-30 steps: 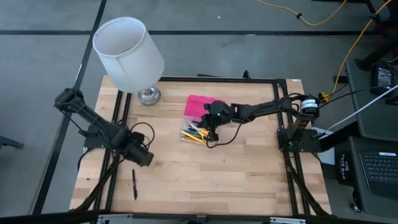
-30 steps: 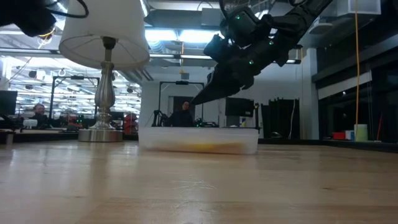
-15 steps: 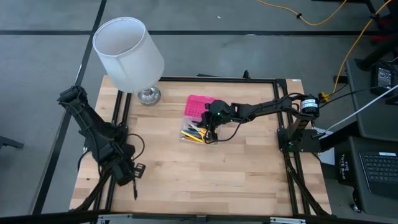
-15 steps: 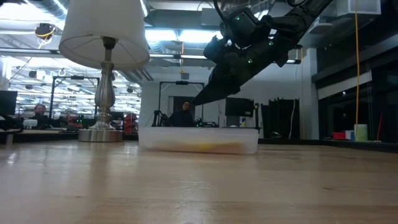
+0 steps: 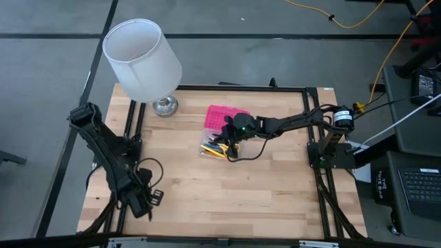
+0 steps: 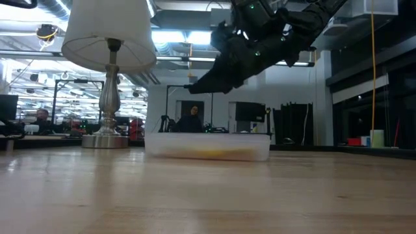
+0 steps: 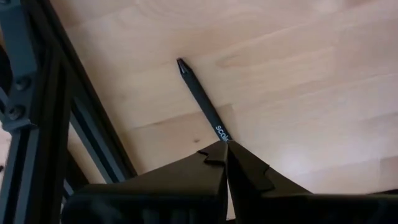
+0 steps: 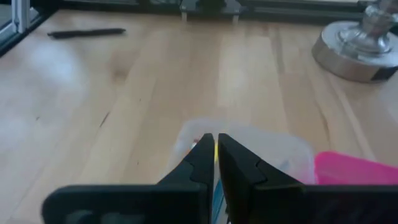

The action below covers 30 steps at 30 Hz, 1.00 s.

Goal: Pick & place school supplies into a supply box
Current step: Put the black pen into the transparent supply box

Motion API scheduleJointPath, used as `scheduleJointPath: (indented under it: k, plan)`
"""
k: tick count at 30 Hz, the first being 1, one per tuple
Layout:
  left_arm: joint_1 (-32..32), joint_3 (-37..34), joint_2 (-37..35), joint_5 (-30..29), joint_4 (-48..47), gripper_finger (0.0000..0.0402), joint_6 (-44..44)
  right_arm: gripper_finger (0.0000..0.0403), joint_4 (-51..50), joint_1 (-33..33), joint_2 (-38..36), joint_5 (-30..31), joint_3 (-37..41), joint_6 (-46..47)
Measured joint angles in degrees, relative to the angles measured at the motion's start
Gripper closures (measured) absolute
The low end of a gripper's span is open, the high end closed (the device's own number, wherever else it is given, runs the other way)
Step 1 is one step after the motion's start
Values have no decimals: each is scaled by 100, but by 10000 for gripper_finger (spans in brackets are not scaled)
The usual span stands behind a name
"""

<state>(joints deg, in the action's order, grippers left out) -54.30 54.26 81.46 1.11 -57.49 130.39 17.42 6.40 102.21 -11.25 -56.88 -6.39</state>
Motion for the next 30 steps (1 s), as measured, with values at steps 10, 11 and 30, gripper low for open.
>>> scheduleJointPath:
  k: [10, 11, 30]
  plan:
    - [7, 0, 1, -51, 95, 397, 57, 375, 109, -5, 0, 0, 0, -3]
    - [7, 0, 1, -51, 116, 397, 98, 375, 109, -5, 0, 0, 0, -4]
    - [2, -4, 17, -164, 156, 397, 227, 375, 216, -5, 0, -336, 0, 165]
